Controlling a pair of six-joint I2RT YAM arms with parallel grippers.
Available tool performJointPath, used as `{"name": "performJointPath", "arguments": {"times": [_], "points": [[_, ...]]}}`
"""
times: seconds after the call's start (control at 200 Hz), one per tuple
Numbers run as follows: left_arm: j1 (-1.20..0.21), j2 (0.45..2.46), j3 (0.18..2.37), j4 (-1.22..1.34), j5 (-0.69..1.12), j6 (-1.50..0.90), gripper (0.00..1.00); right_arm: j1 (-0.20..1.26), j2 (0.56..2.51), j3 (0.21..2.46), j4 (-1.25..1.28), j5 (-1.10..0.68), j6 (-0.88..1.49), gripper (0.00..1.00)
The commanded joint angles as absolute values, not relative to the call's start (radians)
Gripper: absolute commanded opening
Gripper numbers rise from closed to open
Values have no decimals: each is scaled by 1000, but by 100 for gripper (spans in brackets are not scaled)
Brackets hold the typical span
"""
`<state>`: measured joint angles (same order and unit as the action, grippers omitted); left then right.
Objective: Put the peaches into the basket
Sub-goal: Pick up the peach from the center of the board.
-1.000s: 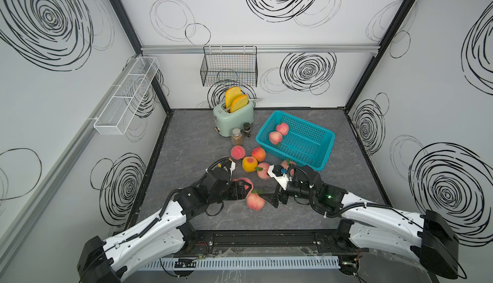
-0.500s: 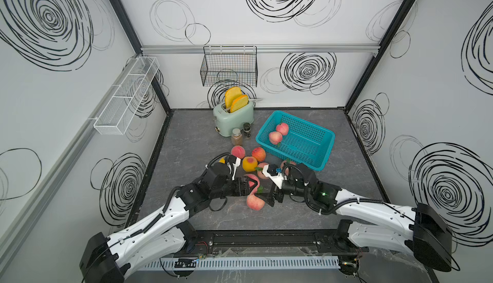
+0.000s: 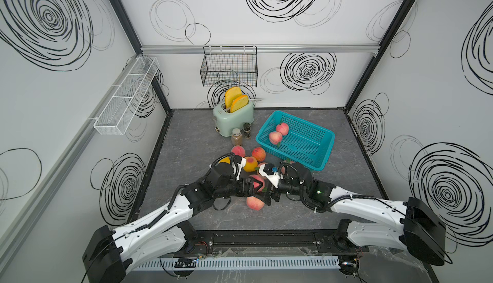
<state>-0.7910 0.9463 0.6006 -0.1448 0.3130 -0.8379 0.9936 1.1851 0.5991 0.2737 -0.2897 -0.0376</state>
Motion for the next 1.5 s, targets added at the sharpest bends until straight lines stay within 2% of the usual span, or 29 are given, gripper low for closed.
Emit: {"name": "performJointPath", "arguments": {"times": [0.0,0.215,0.38,0.75,0.95,1.105,1.496], "points": [[-802,952,642,-77,326,-850,78,999,1195,631,308,-291,-54,99],[-815,957,643,-62,332,-857,78,999,1206,630,317,-290,-55,100],[-821,959,641,-49,334,-862,78,999,1206,629,318,-294,-57,95],[-821,953,637,-54,331,-858,78,998,1203,633,318,-296,-50,70],[-813,939,635,-55,329,-853,83,996,1201,637,309,-281,-40,69],[-795,919,639,-91,315,-832,100,991,1196,635,289,-253,-36,68],[-678,846,649,-231,300,-732,98,835,1175,656,175,-239,36,69]]}}
